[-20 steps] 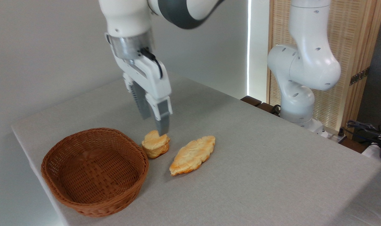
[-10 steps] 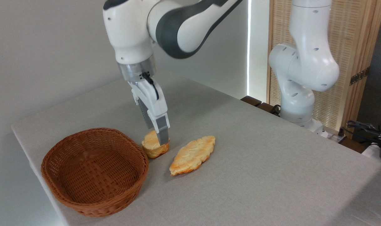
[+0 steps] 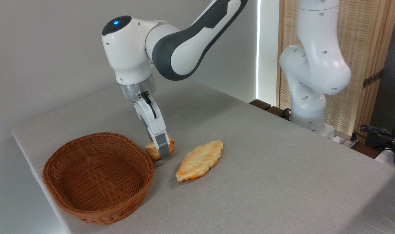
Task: Put bread into the basket
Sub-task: 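Close the gripper on the small round bread roll, then lift the bread roll and carry it over the wicker basket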
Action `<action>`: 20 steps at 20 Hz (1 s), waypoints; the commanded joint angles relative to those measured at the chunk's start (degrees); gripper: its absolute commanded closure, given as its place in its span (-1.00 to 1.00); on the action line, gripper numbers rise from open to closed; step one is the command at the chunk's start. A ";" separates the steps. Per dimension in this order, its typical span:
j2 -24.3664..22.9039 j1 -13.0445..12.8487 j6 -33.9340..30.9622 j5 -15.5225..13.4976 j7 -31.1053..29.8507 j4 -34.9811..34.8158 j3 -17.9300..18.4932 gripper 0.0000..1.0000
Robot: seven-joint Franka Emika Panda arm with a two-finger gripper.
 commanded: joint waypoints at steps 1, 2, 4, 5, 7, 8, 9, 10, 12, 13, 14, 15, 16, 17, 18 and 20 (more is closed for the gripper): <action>0.59 -0.29 1.18 -0.29 -0.45 -0.11 0.36 -1.00; 0.76 -0.29 1.09 -0.47 -0.54 -0.11 0.27 -0.97; 0.85 -0.64 0.92 -0.47 -0.45 -0.11 -0.78 -0.36; 1.02 -0.73 0.57 -0.47 -0.54 -0.11 -0.78 0.02; 1.20 -1.34 0.12 -0.47 -0.54 -0.11 -0.78 0.30; 1.20 -1.35 0.12 -0.47 -0.63 -0.11 -0.78 0.30; 1.20 -1.35 0.12 -0.47 -0.63 -0.11 -0.78 0.30; 1.20 -1.35 0.04 -0.47 -0.63 -0.11 -0.78 0.30; 1.20 -1.35 0.03 -0.56 -0.80 -0.11 -0.78 0.30; 1.20 -1.35 0.03 -0.56 -0.80 -0.02 -0.78 0.29; 1.12 -1.35 0.03 -0.56 -0.80 -0.02 -0.78 0.29; 1.11 -1.35 0.03 -0.56 -0.80 -0.02 -0.78 0.29; 1.11 -1.35 0.03 -0.56 -0.80 -0.02 -0.78 0.29; 1.03 -1.35 -0.05 -0.56 -0.80 -0.02 -0.87 0.29; 0.94 -1.35 -0.05 -0.56 -0.80 0.06 -0.87 0.29; 0.41 -1.52 -1.27 -0.56 -0.98 0.41 -0.96 0.29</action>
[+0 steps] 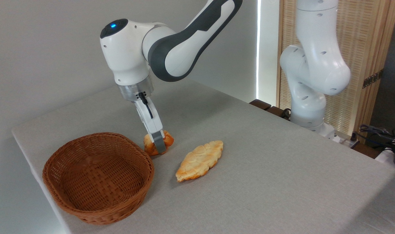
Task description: Put bread into the basket
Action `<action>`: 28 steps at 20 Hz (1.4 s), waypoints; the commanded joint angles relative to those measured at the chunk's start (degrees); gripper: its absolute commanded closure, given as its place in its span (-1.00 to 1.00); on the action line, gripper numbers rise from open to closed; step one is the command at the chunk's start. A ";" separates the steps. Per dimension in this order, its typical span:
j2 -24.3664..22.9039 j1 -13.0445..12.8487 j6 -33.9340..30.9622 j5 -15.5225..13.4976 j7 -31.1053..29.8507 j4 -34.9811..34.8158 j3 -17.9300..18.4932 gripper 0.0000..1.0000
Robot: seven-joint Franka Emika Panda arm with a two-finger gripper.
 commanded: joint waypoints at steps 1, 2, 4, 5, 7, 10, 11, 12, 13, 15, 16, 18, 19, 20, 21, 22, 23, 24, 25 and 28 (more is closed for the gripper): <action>-0.84 -0.62 -3.43 -0.43 -0.89 1.16 0.15 0.28; -1.36 -0.71 -5.80 -0.43 -0.80 1.95 -0.29 0.27; -2.24 -0.62 -10.11 -0.43 -0.54 3.97 -0.47 0.26; -2.68 -0.62 -11.52 -0.69 -0.62 4.94 -0.47 0.22; -3.38 -0.71 -12.67 -0.87 -1.24 7.05 -0.47 0.21; -3.39 -0.53 -11.11 -0.43 -4.13 8.90 -0.12 0.07; -3.30 -0.36 -9.27 -0.35 -4.31 8.99 0.23 0.07; -3.30 0.08 -6.38 -0.34 -4.40 9.16 0.41 0.04; -3.21 0.34 -3.39 -0.17 -4.66 9.08 0.50 -0.01; -2.25 1.57 1.80 0.09 -5.02 9.08 0.94 -0.23; -1.46 2.10 4.52 0.09 -5.02 9.08 0.94 -0.31; -0.23 3.16 8.58 0.09 -5.02 9.08 1.29 -0.74; 0.30 3.25 9.72 0.09 -5.02 9.08 1.55 -0.87; 1.00 3.16 10.69 0.01 -5.02 9.08 2.25 -1.00; 1.61 3.16 12.09 0.01 -5.02 9.08 2.52 -1.00; 2.14 3.16 13.06 0.01 -5.02 9.08 2.52 -1.00; 2.32 3.16 13.16 0.09 -4.85 9.08 2.52 -1.00; 2.32 3.16 13.16 0.09 -4.76 9.08 2.52 -1.00; 2.32 3.16 13.16 0.09 -4.84 9.08 2.52 -1.00; 2.15 3.16 12.99 -0.08 -5.19 9.16 2.52 -1.00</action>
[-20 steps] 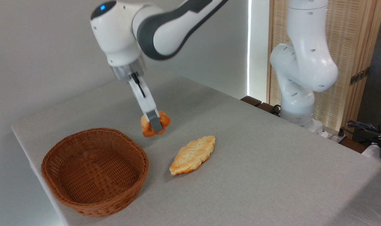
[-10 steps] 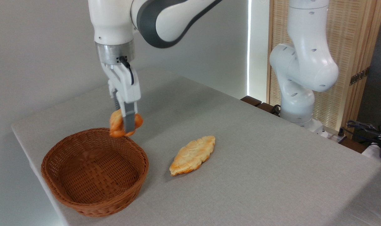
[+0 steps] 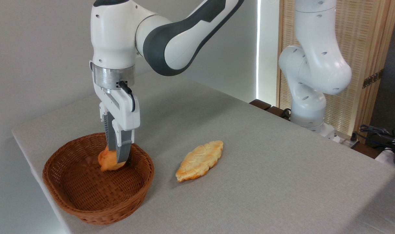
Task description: Put bread into the basket
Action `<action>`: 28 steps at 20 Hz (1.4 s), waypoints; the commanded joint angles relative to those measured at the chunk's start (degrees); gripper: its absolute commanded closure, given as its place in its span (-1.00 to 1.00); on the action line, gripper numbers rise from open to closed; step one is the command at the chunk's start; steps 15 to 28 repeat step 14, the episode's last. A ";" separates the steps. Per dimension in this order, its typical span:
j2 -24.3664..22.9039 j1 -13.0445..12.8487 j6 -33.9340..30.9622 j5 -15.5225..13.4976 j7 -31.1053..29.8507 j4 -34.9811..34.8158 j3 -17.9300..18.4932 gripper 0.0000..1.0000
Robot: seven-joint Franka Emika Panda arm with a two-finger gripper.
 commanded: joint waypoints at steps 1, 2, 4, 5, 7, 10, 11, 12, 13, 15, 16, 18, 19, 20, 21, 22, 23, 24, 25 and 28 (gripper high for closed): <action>-0.27 -0.46 -0.02 -0.08 -1.49 0.84 0.51 -1.00; -0.62 -0.55 -0.37 -0.08 -2.80 0.84 0.51 -1.00; -1.77 -0.55 -5.09 0.18 -5.79 2.84 0.34 -1.00; -1.94 -0.64 -9.91 0.18 -6.15 4.69 0.25 -1.00; -1.95 -0.55 -19.31 0.18 -6.15 10.56 0.60 -1.00; -2.38 -0.46 -26.90 0.10 -6.15 15.33 2.88 -1.00; -2.65 -0.46 -27.35 0.10 -6.15 15.60 2.97 -1.00; -2.65 -0.46 -27.44 0.18 -6.15 15.60 3.06 -1.00; -2.56 -0.46 -27.53 0.18 -6.15 15.43 3.06 -1.00; -2.39 -0.46 -27.45 0.18 -6.06 15.51 3.06 -1.00; -2.39 -0.46 -27.45 0.18 -6.06 15.51 3.06 -1.00; -2.39 -0.46 -27.45 0.18 -6.06 15.51 3.06 -1.00; -2.39 -0.46 -27.45 0.18 -6.06 15.51 3.06 -1.00; -2.39 -0.46 -27.45 0.18 -6.06 15.51 3.06 -1.00; -2.39 -0.46 -27.45 0.18 -6.06 15.51 3.06 -1.00; -2.39 -0.46 -27.45 0.18 -6.06 15.51 3.06 -1.00; -2.39 -0.46 -27.45 0.18 -6.06 15.51 3.06 -1.00; -2.39 -0.46 -27.45 0.18 -6.06 15.51 3.06 -1.00; -2.39 -0.46 -27.45 0.18 -6.06 15.51 3.06 -1.00; -2.39 -0.46 -27.45 0.18 -6.06 15.51 3.06 -1.00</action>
